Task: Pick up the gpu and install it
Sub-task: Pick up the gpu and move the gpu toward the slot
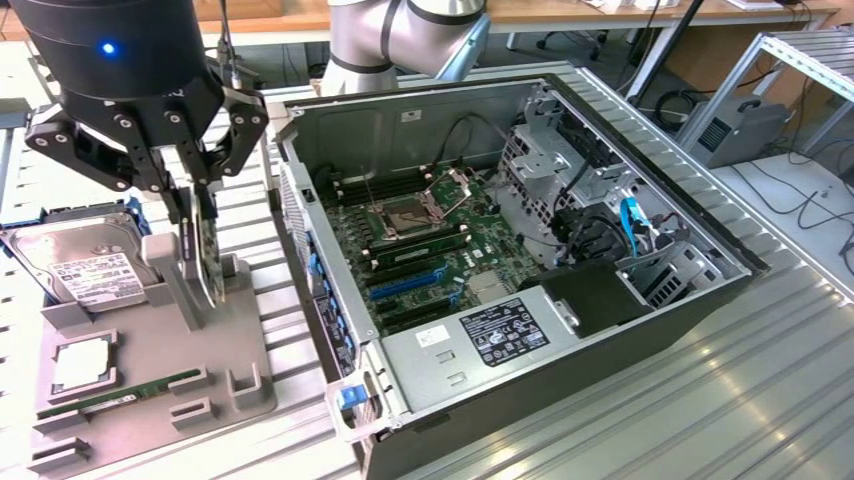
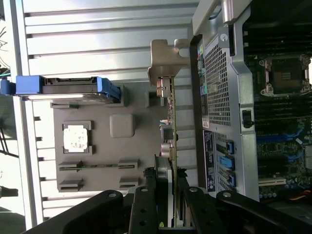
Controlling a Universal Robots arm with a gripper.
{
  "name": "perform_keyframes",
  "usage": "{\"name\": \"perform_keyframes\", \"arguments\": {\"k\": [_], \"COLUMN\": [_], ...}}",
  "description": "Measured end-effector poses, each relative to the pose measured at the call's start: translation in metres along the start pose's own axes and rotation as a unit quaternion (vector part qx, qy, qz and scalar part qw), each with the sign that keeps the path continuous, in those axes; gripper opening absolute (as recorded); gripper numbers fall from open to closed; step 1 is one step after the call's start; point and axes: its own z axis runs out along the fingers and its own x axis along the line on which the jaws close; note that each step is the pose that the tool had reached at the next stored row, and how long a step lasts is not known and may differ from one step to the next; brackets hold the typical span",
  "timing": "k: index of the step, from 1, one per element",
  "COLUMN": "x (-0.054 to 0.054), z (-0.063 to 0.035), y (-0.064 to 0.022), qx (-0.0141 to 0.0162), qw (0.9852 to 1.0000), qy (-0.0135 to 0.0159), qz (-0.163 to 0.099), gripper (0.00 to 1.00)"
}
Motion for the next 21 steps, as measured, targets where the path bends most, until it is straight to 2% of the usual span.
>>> {"name": "perform_keyframes", "arguments": {"k": [21], "x": [-0.0002], "z": [-0.0053], "y": [0.0002], "qx": [0.0000], "qw": [1.0000], "qy": [0.0000], "qz": [0.000], "gripper": [0.27]}}
